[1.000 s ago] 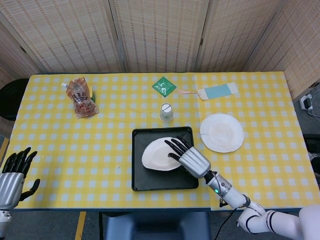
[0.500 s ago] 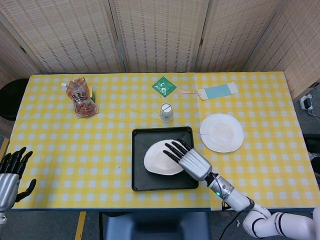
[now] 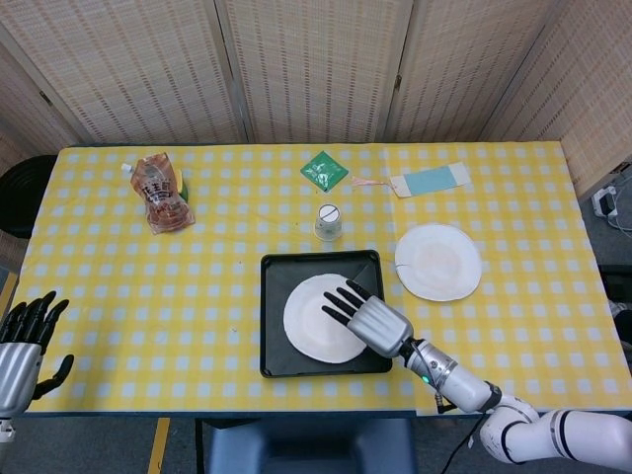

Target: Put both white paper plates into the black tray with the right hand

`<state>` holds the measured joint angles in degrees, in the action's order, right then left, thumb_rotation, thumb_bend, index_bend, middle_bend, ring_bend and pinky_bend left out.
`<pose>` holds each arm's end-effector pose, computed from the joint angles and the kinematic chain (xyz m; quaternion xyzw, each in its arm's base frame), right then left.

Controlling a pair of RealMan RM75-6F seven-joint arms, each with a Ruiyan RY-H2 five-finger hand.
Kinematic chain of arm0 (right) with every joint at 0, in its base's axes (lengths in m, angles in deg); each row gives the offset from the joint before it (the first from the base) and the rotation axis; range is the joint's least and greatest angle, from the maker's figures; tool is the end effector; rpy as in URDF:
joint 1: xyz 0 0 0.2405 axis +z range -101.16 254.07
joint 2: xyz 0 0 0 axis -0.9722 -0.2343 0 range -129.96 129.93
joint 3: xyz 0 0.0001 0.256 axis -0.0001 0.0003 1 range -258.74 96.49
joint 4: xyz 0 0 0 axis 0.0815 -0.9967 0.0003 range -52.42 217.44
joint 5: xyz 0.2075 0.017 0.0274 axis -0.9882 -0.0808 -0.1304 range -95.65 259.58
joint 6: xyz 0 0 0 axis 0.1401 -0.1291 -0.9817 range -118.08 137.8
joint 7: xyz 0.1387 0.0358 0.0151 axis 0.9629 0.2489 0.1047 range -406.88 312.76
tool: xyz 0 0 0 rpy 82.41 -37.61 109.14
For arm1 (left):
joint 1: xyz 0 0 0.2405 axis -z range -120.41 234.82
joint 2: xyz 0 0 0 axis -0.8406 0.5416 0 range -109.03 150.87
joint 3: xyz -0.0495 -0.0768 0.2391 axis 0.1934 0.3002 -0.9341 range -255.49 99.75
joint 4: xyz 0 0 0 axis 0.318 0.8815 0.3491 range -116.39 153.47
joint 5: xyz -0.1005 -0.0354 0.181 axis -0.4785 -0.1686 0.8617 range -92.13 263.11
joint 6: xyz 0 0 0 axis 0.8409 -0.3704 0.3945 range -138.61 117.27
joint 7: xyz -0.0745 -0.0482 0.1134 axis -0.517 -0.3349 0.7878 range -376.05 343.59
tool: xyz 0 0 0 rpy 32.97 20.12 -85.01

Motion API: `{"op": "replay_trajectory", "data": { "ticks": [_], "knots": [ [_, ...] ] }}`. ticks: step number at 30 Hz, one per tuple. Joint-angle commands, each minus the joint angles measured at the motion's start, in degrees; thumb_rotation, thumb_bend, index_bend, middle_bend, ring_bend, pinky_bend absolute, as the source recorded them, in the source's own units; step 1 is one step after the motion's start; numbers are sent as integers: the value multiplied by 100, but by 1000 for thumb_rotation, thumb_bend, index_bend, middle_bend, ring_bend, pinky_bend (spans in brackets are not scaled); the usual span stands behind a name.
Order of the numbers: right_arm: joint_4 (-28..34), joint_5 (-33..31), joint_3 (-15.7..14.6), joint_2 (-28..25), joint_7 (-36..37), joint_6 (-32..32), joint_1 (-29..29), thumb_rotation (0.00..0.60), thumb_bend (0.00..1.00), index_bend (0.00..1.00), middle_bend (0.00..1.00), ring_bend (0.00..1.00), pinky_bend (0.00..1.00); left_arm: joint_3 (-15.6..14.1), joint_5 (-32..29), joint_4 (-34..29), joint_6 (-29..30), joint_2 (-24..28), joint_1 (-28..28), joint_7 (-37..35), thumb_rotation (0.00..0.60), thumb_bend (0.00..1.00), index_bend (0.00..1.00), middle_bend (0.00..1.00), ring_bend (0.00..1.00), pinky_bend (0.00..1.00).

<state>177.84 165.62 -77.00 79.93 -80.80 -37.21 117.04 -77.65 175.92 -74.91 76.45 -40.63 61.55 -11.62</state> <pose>-0.1360 -0.2833 -0.0128 0.8866 -0.1529 0.2867 0.3292 -0.3038 0.1682 0.1656 -0.6361 -0.3435 -0.3661 0.5859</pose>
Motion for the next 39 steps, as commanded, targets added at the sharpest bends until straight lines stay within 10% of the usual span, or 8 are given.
{"op": "replay_trajectory", "data": {
  "ticks": [1,12,17,39],
  "knots": [
    [-61,-233,95,218,-225,-111,82,600,249,0,0,0,0,6,-13,-7,24,-4,-14,-8,600,418,0,0,0,0],
    [-542,499,-327,-241,1435,-1819,-905,600,242,1,0,0,0,37,-59,21,33,-6,-23,-45,600,419,0,0,0,0],
    [-1270,800,-548,-256,2392,-2352,-1259,600,242,194,0,0,0,43,-99,11,20,-32,-31,46,600,419,0,0,0,0],
    [-4295,715,-594,947,4393,-3141,-2106,600,266,399,0,0,0,74,-150,37,-78,-140,31,165,600,461,0,0,0,0]
  ]
}}
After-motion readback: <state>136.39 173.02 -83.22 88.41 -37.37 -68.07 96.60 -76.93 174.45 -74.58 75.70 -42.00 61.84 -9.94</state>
